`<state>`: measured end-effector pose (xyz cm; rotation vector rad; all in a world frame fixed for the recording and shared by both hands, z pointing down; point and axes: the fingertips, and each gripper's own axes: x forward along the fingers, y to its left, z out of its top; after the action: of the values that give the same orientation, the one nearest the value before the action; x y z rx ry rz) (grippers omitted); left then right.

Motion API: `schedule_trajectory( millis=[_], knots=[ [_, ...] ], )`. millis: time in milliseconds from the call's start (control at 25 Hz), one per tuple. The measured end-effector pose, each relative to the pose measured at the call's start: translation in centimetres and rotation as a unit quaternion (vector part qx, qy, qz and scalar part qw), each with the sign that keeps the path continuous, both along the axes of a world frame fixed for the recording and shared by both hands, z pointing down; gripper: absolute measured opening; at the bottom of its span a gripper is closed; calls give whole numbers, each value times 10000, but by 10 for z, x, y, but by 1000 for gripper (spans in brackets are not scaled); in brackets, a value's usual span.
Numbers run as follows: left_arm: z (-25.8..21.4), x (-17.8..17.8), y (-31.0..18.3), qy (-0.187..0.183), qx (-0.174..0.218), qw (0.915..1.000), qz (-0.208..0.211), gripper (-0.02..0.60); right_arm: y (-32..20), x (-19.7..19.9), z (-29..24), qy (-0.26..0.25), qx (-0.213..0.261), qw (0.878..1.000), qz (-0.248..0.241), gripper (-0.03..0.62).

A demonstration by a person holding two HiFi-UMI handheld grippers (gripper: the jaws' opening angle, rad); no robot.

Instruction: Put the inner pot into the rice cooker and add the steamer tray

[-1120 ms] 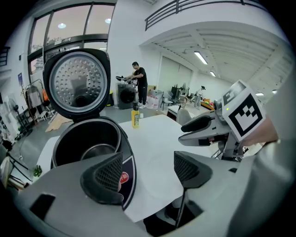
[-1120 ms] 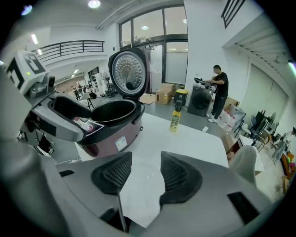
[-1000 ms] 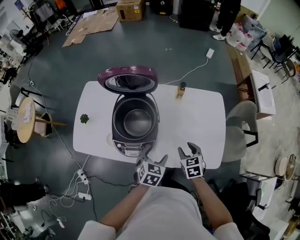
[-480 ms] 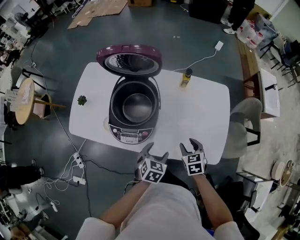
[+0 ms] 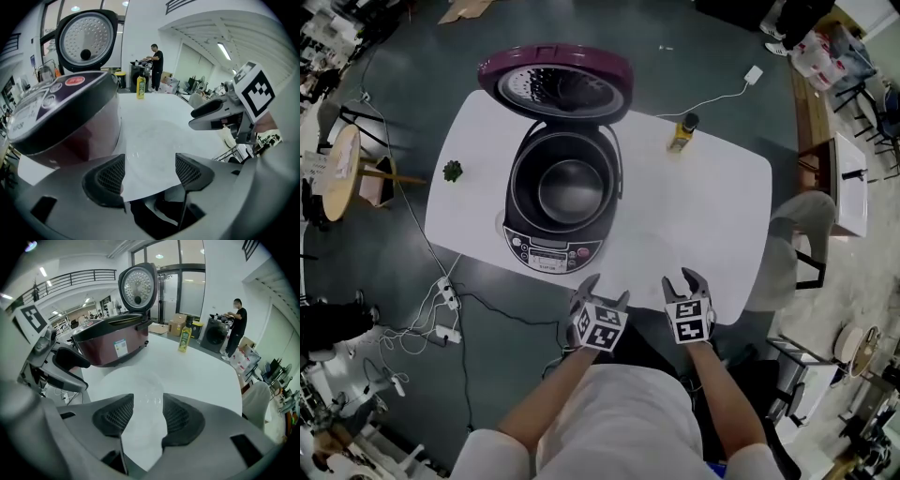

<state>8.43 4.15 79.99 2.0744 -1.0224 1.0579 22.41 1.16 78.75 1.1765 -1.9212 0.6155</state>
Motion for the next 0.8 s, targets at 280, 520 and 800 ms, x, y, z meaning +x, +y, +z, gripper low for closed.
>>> schedule_trajectory(
  millis=[280,520,800],
  knots=[
    [50,-7,-2,-109,-344,9983,-461,350,0,20,39,238,-219,9995,-21,209],
    [73,-14,-3,-184,-537,9964,-630,345,-2,31,71,301,-443,9986,-35,209],
    [93,-12,0,-179,-756,9940,-765,327,-1,32,102,385,-757,9963,-92,209]
  ],
)
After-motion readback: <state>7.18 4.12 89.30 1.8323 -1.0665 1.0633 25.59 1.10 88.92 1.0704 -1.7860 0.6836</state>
